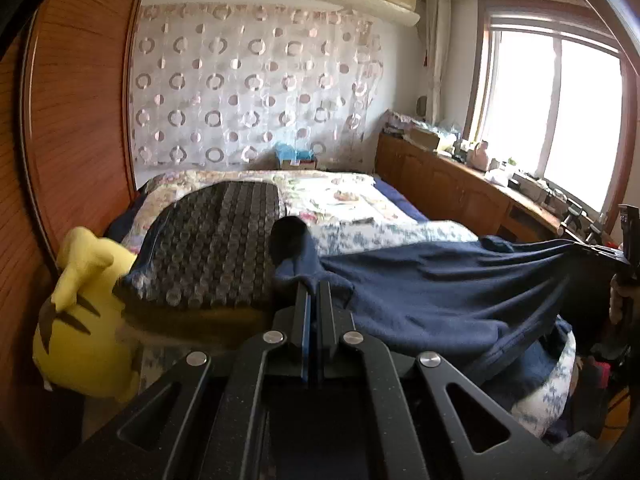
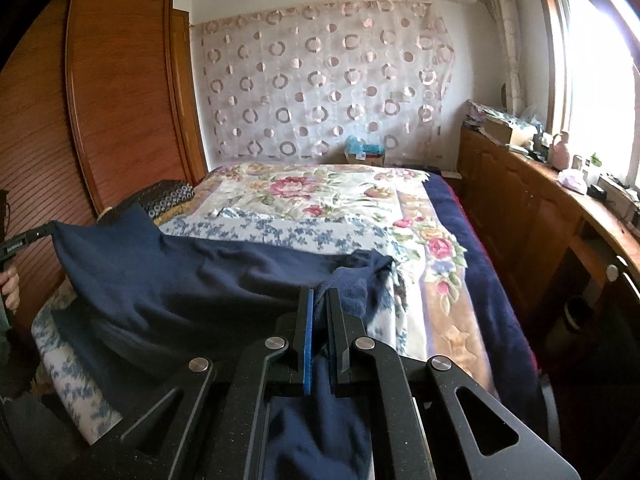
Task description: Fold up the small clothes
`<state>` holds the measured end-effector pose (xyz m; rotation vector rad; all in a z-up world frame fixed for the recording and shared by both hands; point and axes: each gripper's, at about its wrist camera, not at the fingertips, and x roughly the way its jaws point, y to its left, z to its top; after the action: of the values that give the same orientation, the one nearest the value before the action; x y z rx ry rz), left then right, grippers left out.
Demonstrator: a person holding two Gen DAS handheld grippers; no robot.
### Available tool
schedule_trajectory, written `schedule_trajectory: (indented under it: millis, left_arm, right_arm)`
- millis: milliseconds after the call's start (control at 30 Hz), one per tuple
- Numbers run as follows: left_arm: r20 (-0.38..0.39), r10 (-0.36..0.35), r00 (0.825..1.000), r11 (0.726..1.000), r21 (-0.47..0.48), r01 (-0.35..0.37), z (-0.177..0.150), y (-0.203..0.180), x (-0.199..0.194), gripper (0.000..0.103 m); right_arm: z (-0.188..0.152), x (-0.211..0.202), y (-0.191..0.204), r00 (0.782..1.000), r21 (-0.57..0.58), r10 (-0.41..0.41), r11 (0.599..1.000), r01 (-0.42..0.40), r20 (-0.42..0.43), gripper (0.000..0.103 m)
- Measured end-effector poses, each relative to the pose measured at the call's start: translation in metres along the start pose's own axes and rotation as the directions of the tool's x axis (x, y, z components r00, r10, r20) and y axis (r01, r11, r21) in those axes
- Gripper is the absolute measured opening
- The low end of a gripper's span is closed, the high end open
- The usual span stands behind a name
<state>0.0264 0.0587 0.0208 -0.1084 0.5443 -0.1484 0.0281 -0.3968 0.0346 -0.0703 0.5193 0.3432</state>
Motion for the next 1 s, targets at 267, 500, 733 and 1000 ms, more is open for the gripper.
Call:
schedule_trajectory:
  millis: [267, 500, 733, 1000]
  left_arm:
    - [-0.130, 0.045, 0.991, 0.999, -0.008, -0.046, -0.047, 0.009, 0.017, 0.002]
    - [-0.180, 0.045, 0.983, 0.998, -0.044, -0.054, -0.067, 0.017, 0.019, 0.002]
    - [-0.178, 0.054, 0.983, 0.998, -0.030, -0.060, -0.066, 0.016, 0.017, 0.025]
    - [-0.200, 0.059, 0.978, 0.998, -0.017, -0.063, -0.070, 0.017, 0.022, 0.048]
  right_arm:
    - [-0.047, 0.032, -0.008, 0.989, 0.043, -0.016, 0.999, 0.022, -0.146, 0.005]
    - [-0.047, 0.054, -0.009, 0.979, 0.039, -0.028, 0.999, 0.036, -0.200, 0.005]
    - [-0.033, 0.036, -0.001, 0.982, 0.029, -0.096, 0.994, 0.102, -0.163, 0.033]
    - [-0.037, 0.049, 0.032, 0.989, -0.019, -0.069, 0.998, 0.067, -0.133, 0.044]
